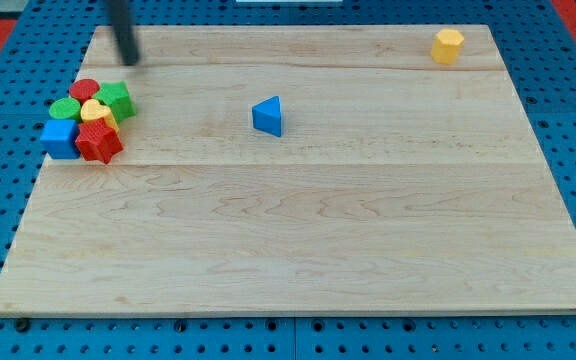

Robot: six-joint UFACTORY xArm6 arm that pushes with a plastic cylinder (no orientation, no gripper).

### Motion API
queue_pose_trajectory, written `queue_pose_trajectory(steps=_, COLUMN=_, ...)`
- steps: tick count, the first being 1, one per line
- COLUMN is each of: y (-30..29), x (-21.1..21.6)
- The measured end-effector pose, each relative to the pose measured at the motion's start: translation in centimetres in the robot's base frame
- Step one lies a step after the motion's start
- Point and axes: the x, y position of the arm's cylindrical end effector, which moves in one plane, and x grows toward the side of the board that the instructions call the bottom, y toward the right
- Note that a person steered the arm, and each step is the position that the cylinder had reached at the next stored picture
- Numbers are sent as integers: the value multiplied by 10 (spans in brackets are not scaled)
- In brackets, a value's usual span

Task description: Slide blue cube along with red star towards center

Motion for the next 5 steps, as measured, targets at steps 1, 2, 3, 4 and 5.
queue_pose_trajectory(steps=1, y=-29, x=3)
queue_pose_trajectory(steps=2, y=-29, x=17)
queue_pose_trajectory(steps=3, y=-29, x=66)
queue_pose_trajectory(steps=4, y=-29, x=130)
queue_pose_trajectory(steps=5, y=1, x=153)
